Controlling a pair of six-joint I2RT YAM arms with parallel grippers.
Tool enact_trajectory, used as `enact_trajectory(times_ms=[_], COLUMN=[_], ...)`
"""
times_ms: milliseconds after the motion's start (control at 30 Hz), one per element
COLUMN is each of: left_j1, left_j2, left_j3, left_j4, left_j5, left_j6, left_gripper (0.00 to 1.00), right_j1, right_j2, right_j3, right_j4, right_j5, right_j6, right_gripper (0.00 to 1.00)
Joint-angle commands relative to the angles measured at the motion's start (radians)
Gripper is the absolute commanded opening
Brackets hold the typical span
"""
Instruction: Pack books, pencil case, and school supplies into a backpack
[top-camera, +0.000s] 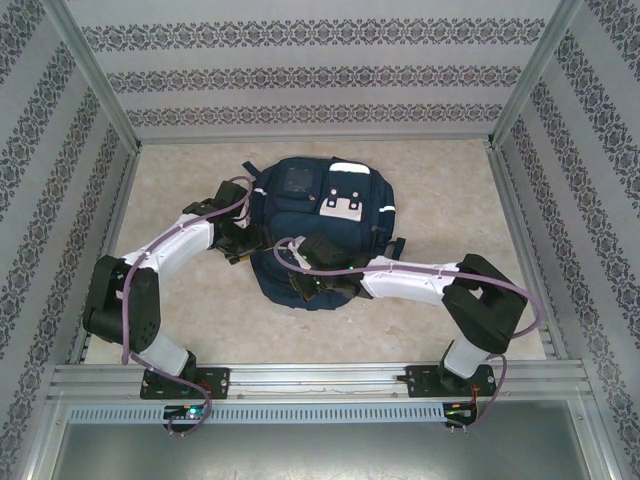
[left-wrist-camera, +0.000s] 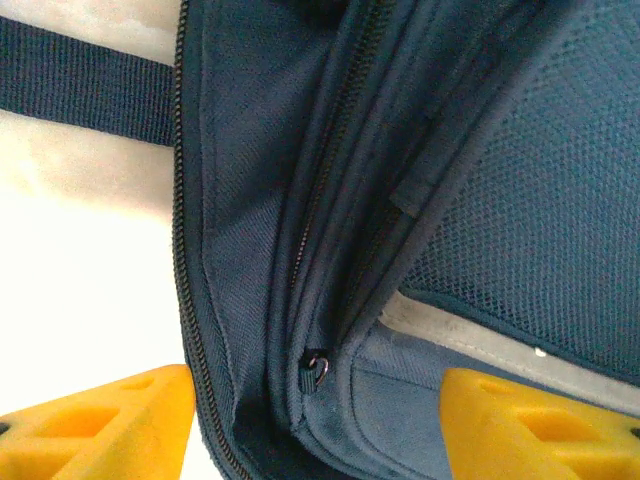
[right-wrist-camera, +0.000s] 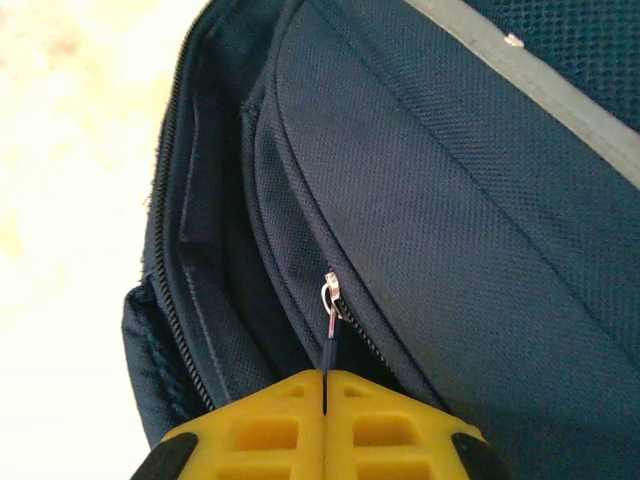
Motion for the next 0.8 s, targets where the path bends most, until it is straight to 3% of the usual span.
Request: enact_trajectory(times_ms=[0, 100, 300, 633, 767], left_j1=[-0.008, -0.023, -0.029, -0.07, -0.086], left_j2=[0.014, 0.028, 0.05, 0.085, 0.125], left_j3=[0.004, -0.005, -0.016, -0.058, -0.052], left_j4=[0.118, 0.144, 0.175, 0.215, 0.242], left_j5=[0.031, 0.016, 0.038, 0.022, 0.015], left_j6=[-0.085, -0.095, -0.106, -0.127, -0.136], left_gripper=[0.65, 0.65, 0.63, 0.58, 0.53], right_j1=[0.006, 0.006, 0.008, 0.072, 0.078], right_j2=[0.055, 0.091, 0.153, 0.264, 0.285], right_j3=[0.069, 0.111, 0.174, 0.352, 0.379], right_j4=[-0.08, -0.116, -0.224, -0.598, -0.646], right_j5=[-0.056, -0.062, 0.011, 0.37, 0.426], right_j6=[0.034, 0.073, 0.161, 0.346, 0.397], right_gripper=[0.15, 0.24, 0.3, 0.34, 0.36])
